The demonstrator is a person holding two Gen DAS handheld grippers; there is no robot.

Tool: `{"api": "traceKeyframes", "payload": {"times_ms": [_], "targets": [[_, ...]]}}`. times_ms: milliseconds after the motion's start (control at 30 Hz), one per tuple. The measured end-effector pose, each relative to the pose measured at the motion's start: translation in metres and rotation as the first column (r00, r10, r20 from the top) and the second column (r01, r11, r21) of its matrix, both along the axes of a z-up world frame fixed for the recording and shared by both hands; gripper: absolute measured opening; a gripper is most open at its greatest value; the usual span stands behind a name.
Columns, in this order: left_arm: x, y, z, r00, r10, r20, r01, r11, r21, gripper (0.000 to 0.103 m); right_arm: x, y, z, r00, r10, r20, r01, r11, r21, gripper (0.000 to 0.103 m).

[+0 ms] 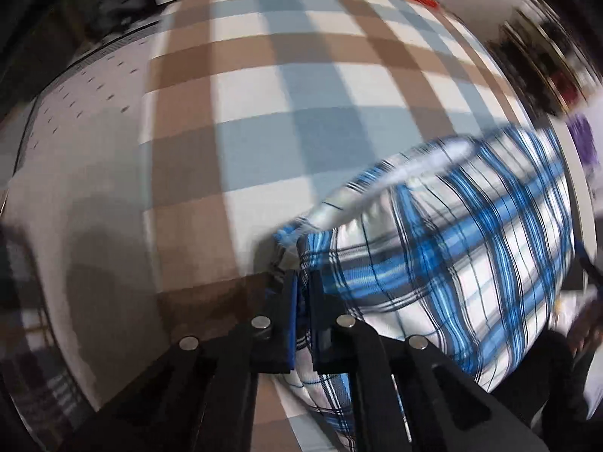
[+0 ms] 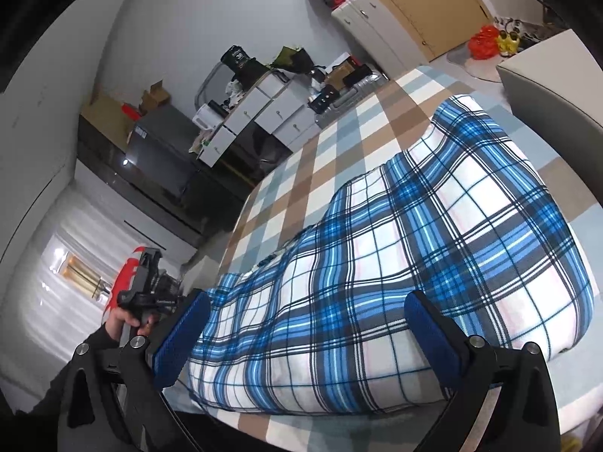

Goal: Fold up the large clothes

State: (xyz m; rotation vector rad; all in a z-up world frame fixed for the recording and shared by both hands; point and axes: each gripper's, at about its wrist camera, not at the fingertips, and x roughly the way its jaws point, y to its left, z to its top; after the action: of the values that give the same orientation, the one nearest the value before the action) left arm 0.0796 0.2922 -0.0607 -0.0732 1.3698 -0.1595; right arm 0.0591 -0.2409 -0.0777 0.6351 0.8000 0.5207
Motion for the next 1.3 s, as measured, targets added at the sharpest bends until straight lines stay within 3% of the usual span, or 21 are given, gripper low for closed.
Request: {"api": "traceKeyframes", "payload": {"times_ms": [133, 200, 333, 400, 467, 533, 567, 600, 633, 733, 833, 933, 1000, 1033, 1100, 1200, 1233, 1300], "targets": [[0.008, 0.03, -0.008, 0.989, 0.14, 0.04, -0.142, 0.988, 0.06, 0.001, -0.001, -0.001, 0.0, 1.0, -0.003, -0.001, 0.003, 1.0, -0.004, 0.103], [0.007, 0.036, -0.014, 0.984, 0.178, 0.024, -0.179, 0.982, 0.061, 0.001, -0.001, -0.001, 0.0, 1.0, -0.004, -0.001, 0.004, 1.0, -0.003, 0.103], [0.006, 0.031, -0.006, 0.973, 0.219, 0.069, -0.225, 0.969, 0.1, 0.001, -0.001, -0.002, 0.0, 1.0, -0.008, -0.003, 0.008, 1.0, 0.001, 0.103], [0.002, 0.027, 0.009, 0.967, 0.239, 0.087, -0.242, 0.97, 0.033, 0.001, -0.002, -0.002, 0.0, 1.0, -0.01, -0.003, 0.01, 1.0, 0.002, 0.103], [-0.008, 0.011, 0.029, 0.976, 0.188, 0.108, -0.183, 0.982, -0.051, 0.002, -0.002, -0.002, 0.0, 1.0, -0.01, -0.004, 0.01, 1.0, 0.001, 0.103], [-0.018, -0.017, 0.043, 0.978, 0.122, 0.167, -0.111, 0.991, -0.076, 0.012, -0.002, -0.001, 0.0, 1.0, -0.008, -0.004, 0.008, 1.0, 0.001, 0.103], [-0.025, -0.032, 0.048, 0.977, 0.082, 0.195, -0.064, 0.993, -0.097, 0.035, -0.002, -0.001, 0.0, 1.0, -0.007, -0.004, 0.007, 1.0, -0.004, 0.103], [-0.032, -0.045, 0.05, 0.973, 0.055, 0.222, -0.027, 0.992, -0.127, 0.07, -0.002, 0.001, 0.0, 1.0, -0.006, -0.004, 0.006, 1.0, -0.014, 0.103], [-0.035, -0.059, 0.047, 0.971, 0.036, 0.236, 0.001, 0.988, -0.155, 0.083, -0.002, 0.002, 0.0, 1.0, -0.004, -0.004, 0.004, 1.0, -0.021, 0.103], [-0.042, -0.08, 0.029, 0.978, -0.007, 0.209, 0.054, 0.974, -0.22, 0.086, -0.003, 0.01, 0.002, 1.0, 0.0, 0.003, 0.0, 0.997, -0.074, 0.103], [-0.042, -0.094, 0.004, 0.988, -0.024, 0.153, 0.062, 0.966, -0.25, 0.086, -0.005, 0.029, 0.021, 0.995, -0.04, 0.096, 0.061, 0.972, -0.225, 0.103], [-0.062, -0.094, -0.001, 0.992, 0.015, 0.122, 0.009, 0.981, -0.192, 0.086, 0.014, 0.079, 0.039, 0.988, 0.093, 0.121, -0.018, 0.859, -0.512, 0.103], [-0.063, -0.09, -0.013, 0.992, 0.04, 0.12, -0.023, 0.99, -0.142, 0.086, 0.039, 0.124, 0.028, 0.968, 0.249, -0.015, -0.19, 0.697, -0.691, 0.103], [-0.064, -0.087, -0.016, 0.991, 0.048, 0.124, -0.03, 0.99, -0.14, 0.086, 0.046, 0.135, 0.02, 0.96, 0.273, -0.065, -0.234, 0.651, -0.722, 0.103], [-0.067, -0.083, -0.019, 0.989, 0.062, 0.135, -0.043, 0.989, -0.138, 0.086, 0.069, 0.156, -0.015, 0.925, 0.284, -0.254, -0.371, 0.522, -0.768, 0.103], [-0.073, -0.086, -0.018, 0.984, 0.032, 0.177, -0.015, 0.995, -0.101, 0.086, 0.085, 0.161, -0.056, 0.872, 0.257, -0.417, -0.49, 0.454, -0.744, 0.103], [-0.075, -0.087, -0.017, 0.982, 0.02, 0.186, -0.004, 0.996, -0.088, 0.086, 0.087, 0.156, -0.055, 0.879, 0.264, -0.398, -0.478, 0.486, -0.732, 0.103], [-0.077, -0.09, -0.011, 0.985, 0.004, 0.172, 0.008, 0.998, -0.068, 0.086, 0.095, 0.152, -0.056, 0.858, 0.256, -0.446, -0.512, 0.5, -0.699, 0.103]]}}
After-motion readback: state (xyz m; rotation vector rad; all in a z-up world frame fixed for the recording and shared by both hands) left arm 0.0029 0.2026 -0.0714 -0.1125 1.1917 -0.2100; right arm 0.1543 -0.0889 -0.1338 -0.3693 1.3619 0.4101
